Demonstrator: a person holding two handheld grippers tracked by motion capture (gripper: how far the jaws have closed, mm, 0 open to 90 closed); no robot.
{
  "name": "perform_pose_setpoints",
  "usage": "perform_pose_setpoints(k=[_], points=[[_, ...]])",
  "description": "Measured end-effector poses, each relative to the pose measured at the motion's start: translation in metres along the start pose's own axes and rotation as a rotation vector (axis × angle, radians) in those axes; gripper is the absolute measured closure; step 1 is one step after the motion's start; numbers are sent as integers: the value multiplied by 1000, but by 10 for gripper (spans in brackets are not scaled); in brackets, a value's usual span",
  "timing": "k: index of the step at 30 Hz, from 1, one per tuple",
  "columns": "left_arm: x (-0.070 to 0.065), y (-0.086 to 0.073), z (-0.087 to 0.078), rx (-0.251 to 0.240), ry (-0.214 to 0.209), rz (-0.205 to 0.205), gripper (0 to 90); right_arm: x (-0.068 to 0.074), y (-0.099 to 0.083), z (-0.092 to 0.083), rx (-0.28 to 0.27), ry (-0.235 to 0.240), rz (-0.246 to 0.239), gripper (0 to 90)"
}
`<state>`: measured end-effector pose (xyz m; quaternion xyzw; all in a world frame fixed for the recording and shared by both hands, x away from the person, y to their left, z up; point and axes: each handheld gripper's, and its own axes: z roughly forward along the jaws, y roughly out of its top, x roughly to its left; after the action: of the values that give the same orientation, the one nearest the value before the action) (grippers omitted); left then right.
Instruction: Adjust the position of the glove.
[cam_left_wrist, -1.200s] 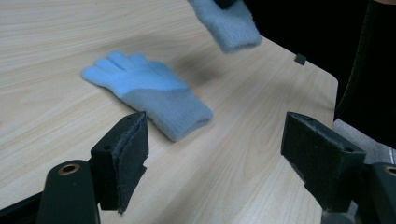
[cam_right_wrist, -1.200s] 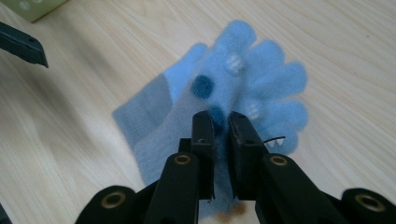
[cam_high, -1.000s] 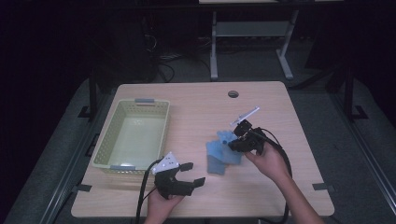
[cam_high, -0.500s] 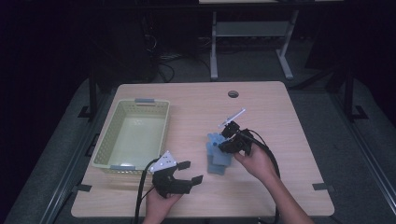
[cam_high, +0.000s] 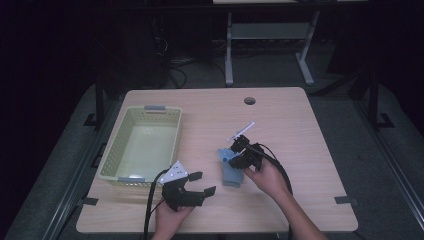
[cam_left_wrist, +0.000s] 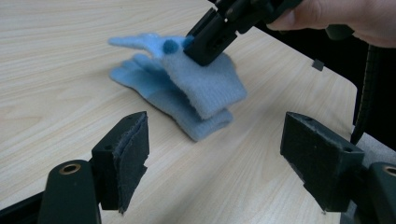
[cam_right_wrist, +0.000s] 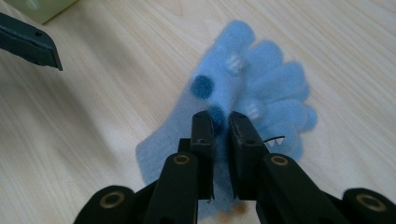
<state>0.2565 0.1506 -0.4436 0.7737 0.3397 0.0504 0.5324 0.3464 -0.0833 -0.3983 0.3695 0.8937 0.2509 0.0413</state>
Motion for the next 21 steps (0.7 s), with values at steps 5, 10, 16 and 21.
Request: perform_pose_setpoints(k=[5, 10, 16, 21], points=[[0, 0, 0, -1, 1, -3, 234, -1, -3, 5, 9, 0, 14, 813], [0, 0, 0, 3, -1, 3, 234, -3, -5, 13, 22, -8, 34, 810], [1, 0, 0, 7, 0, 9, 234, -6, -9, 22, 35, -14, 57, 742], [0, 0, 0, 10, -1, 12, 234, -6, -7, 13, -21, -32, 62, 693]])
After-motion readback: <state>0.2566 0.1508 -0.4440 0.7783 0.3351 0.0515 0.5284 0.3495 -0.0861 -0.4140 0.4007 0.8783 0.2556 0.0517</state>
